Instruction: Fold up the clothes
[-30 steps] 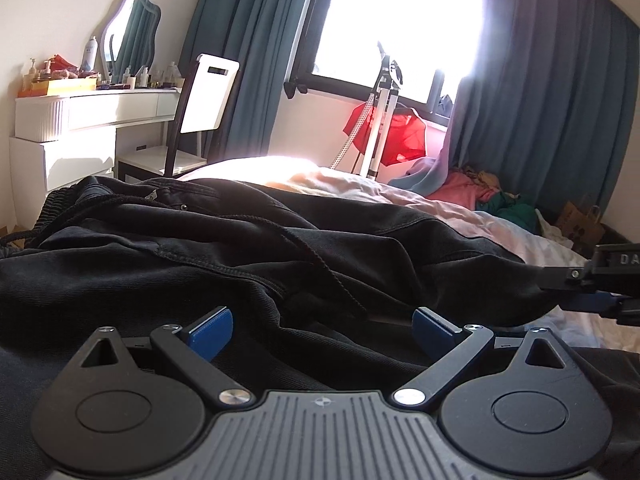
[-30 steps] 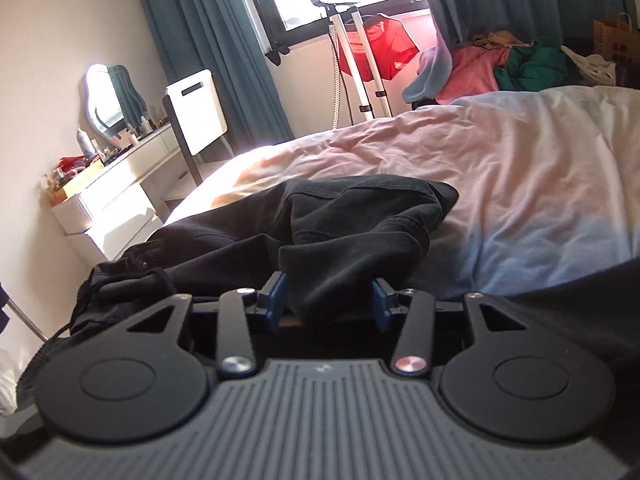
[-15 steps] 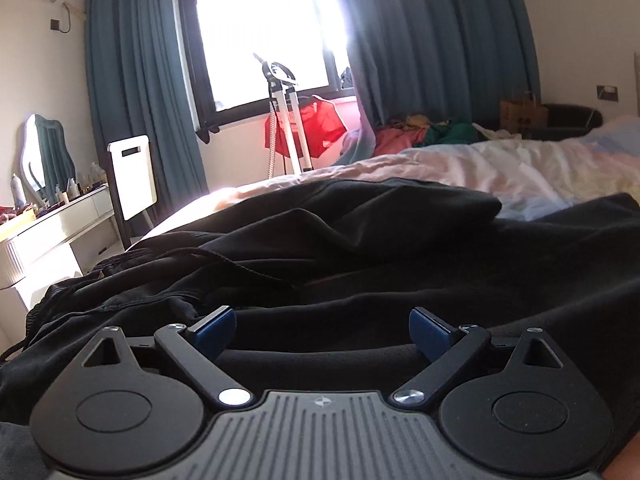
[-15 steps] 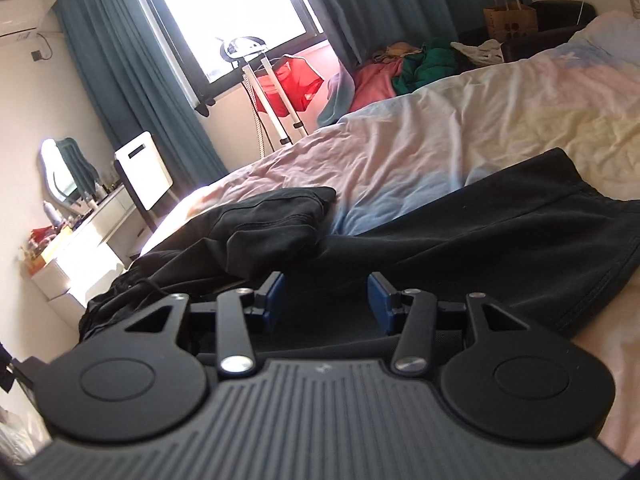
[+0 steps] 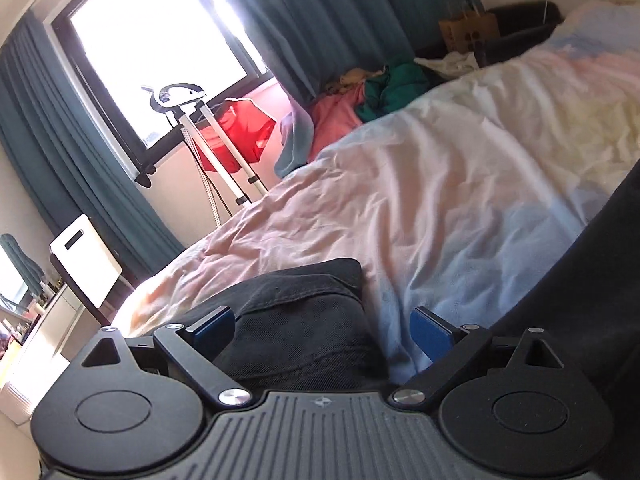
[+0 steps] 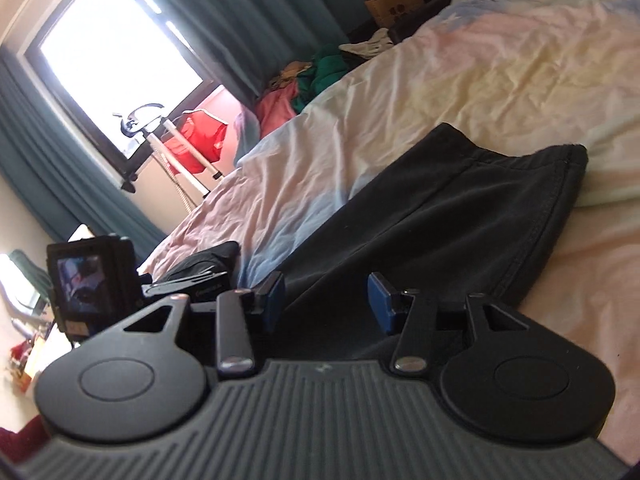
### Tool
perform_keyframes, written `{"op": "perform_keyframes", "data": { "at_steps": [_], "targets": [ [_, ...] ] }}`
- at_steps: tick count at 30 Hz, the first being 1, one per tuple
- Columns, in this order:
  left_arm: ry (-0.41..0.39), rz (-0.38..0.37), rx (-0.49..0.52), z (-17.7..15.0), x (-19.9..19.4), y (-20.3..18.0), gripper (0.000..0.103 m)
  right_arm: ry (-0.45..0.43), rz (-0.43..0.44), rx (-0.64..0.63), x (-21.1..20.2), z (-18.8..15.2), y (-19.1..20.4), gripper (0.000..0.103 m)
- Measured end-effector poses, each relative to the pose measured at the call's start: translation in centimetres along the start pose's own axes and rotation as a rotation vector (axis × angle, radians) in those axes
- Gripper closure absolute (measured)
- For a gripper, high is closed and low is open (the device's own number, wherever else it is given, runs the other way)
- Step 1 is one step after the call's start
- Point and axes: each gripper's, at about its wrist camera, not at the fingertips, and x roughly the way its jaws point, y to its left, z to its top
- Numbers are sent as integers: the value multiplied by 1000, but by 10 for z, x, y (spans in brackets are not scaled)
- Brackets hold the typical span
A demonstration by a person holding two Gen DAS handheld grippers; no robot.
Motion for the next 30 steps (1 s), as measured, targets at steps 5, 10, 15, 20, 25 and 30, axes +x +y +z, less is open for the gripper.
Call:
{"op": "perform_keyframes", "data": {
  "at_steps": [5,10,15,20,25,30],
  "targets": [
    [183,116,171,-1,63,-26,30,20,-6,47,12,3,-16,53],
    [188,76,146,-18,65,14,87,36,-17,50,21,2,-19,53],
    [83,-44,-304,-23,34,136,93,49,-14,23,22,-5,-10,53],
    [50,5,-814,-58,27,282,93,61,-29,-24,25,-13,2,53],
    [184,125,-918,-143,48,356,92,79,-43,-90,32,-22,17,53],
    [237,74,-1012,-225,56,378,79,103,-29,-145,41,-32,30,53]
  ]
}}
